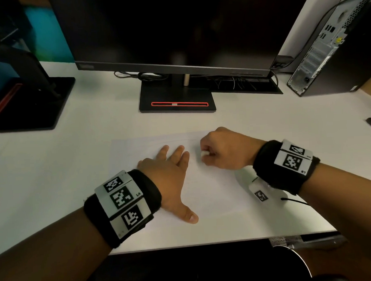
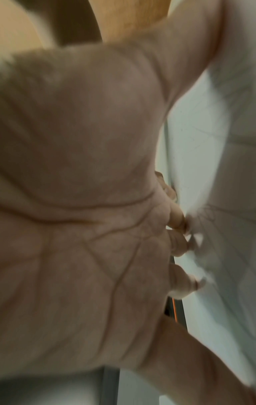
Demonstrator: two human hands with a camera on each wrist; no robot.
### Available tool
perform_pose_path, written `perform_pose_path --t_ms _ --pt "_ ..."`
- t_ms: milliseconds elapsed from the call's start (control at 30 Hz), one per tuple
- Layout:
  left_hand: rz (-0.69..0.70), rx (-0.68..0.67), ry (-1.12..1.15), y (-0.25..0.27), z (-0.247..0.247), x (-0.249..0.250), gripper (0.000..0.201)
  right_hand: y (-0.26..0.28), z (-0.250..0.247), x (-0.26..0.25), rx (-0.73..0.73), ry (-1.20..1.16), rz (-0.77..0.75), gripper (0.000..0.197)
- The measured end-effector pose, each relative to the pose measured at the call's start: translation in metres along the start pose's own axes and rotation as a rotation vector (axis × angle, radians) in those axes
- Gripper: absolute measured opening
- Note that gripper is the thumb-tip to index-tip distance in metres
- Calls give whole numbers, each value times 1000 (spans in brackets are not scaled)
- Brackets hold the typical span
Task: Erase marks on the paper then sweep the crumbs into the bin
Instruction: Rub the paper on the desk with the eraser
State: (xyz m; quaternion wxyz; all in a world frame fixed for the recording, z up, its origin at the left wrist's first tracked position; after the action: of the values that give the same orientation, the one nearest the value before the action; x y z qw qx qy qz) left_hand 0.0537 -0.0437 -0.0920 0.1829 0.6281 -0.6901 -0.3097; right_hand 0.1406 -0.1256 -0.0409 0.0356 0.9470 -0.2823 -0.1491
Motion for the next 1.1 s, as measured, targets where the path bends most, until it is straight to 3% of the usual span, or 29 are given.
perform_pose_path --t_ms 167,333,400,500,567,667,733,833,933,1100 --pt "-1 -1 -6 0 -1 0 151 8 16 -29 -75 -93 -106 24" --pt "1 -5 -2 0 0 0 152 1 -3 11 19 5 39 27" --pt "2 -3 1 0 -1 0 151 1 0 0 26 -5 -8 26" --pt "2 -7 7 0 0 0 151 8 15 -18 -81 -84 -76 25" --pt "3 -8 7 0 0 0 151 7 12 -7 -95 -75 -38 26" --pt "1 -13 3 0 0 0 151 1 -2 16 -7 -17 52 27" --pt "0 -13 5 0 0 0 151 1 -1 7 24 -2 17 28" --pt "11 -8 6 1 0 2 151 7 15 -11 -61 -69 -56 26" --pt "20 -6 11 2 1 3 151 9 13 7 -103 -97 15 28" --pt "28 -9 -5 1 1 5 150 13 5 33 -5 -102 109 30"
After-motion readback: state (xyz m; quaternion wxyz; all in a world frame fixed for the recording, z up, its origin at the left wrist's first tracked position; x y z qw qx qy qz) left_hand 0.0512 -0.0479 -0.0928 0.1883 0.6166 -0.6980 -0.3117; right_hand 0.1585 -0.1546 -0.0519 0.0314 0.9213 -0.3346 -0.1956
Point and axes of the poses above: each hand's wrist, its own y-axis away from the middle knuckle, its own z-axis out of the palm, x = y × z, the point moved 10 cm from there along -y, towards the middle knuckle, and after that the axes turned 8 degrees about -z, right-handed, at the moved point
